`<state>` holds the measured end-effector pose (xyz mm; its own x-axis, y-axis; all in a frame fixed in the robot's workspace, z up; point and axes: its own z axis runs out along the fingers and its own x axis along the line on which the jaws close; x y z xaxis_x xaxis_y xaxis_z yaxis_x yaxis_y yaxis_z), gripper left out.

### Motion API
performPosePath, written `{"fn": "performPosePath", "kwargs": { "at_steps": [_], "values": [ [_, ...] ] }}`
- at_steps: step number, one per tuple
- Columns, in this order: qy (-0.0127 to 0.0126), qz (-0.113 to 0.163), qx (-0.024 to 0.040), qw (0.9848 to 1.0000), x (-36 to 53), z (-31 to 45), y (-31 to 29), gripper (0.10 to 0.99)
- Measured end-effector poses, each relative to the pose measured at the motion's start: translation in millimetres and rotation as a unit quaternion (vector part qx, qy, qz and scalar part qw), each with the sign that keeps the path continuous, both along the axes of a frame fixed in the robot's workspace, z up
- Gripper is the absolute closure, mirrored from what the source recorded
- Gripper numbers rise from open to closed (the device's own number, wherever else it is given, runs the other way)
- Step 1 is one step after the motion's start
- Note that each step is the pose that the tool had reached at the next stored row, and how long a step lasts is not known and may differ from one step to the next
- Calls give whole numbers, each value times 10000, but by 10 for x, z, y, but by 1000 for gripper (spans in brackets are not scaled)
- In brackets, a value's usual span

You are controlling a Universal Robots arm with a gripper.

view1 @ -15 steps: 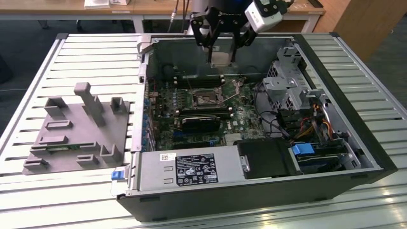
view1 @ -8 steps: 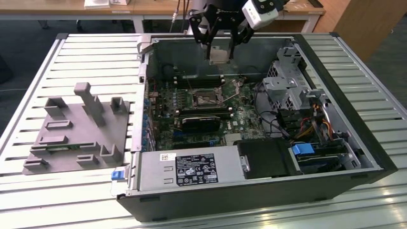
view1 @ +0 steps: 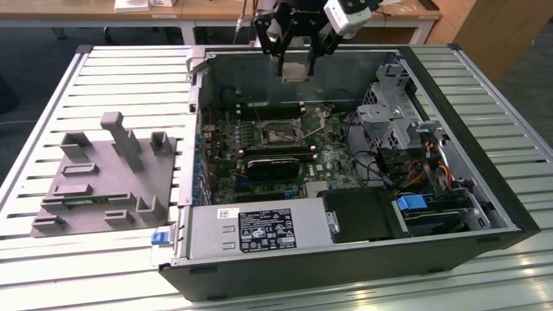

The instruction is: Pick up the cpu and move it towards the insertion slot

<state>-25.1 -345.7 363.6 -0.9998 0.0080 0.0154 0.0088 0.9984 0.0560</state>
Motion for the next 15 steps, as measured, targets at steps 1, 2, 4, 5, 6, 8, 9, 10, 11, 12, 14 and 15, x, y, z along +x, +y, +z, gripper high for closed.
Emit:
{"fn": "performPosePath", "kwargs": {
  "at_steps": [1,2,4,5,6,8,9,10,11,12,14,15],
  "values": [
    [0,-1,0,10000,-5,-2,18,553],
    [0,-1,1,10000,-9,-4,36,553],
    [0,0,1,10000,-15,-8,75,553],
    [0,0,0,10000,-16,-10,94,553],
    [0,0,0,10000,-17,-12,113,553],
    [0,0,0,10000,-19,-16,153,553],
    [0,0,0,10000,-20,-19,170,553],
    [0,-1,1,10000,-20,-23,186,553],
    [0,0,0,10000,-20,-26,202,553],
    [0,0,0,10000,-20,-29,220,553],
    [0,0,1,10000,-21,-36,252,553],
    [0,0,0,10000,-21,-39,267,553]
  ]
}}
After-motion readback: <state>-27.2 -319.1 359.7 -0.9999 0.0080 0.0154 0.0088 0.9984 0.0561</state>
